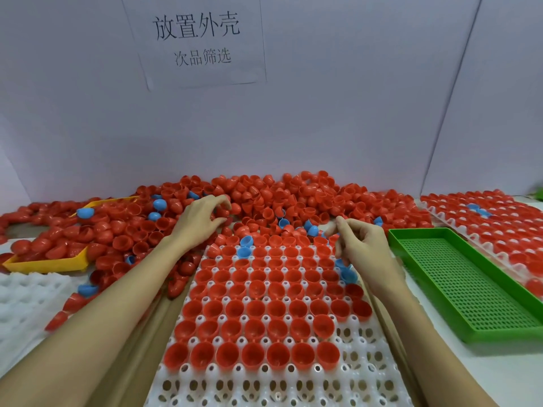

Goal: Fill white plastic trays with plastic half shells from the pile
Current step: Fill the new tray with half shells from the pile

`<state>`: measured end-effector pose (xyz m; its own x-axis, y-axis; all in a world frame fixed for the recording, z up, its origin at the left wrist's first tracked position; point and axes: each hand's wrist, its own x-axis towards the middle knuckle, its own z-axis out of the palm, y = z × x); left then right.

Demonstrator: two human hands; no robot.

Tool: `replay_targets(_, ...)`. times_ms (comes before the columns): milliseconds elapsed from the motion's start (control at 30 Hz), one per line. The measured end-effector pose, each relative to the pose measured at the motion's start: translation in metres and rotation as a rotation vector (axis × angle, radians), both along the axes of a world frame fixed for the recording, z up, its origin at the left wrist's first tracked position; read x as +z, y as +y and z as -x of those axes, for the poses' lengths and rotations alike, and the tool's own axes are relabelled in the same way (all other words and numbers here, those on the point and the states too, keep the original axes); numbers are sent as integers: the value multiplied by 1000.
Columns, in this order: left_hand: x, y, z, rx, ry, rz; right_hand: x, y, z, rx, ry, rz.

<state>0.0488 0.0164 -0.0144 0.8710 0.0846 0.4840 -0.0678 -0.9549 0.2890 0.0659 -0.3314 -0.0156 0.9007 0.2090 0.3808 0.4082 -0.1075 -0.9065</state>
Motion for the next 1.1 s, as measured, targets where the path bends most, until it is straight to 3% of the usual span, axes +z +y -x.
replay_targets(100,4,3,14,-13,-41,-162,0,0,-1,-15,-1,2)
replay_targets(200,5,4,28,19,-98,-139,0,-1,-1,-19,9,-1)
replay_targets(400,11,-19,59,103,-241,142,1,-2,0,-39,17,-12)
replay_targets(567,12,-65,97,-50,-194,464,5,2,4,-71,-24,-36)
replay_targets(767,5,-105,126,-286,-78,646,21,3,19,208,57,-37)
replay_targets(967,0,-108,137,-275,-26,643,25,15,38,598,-22,204)
replay_targets(1100,-1,-109,140,-279,-17,614,23,24,44,576,-63,227)
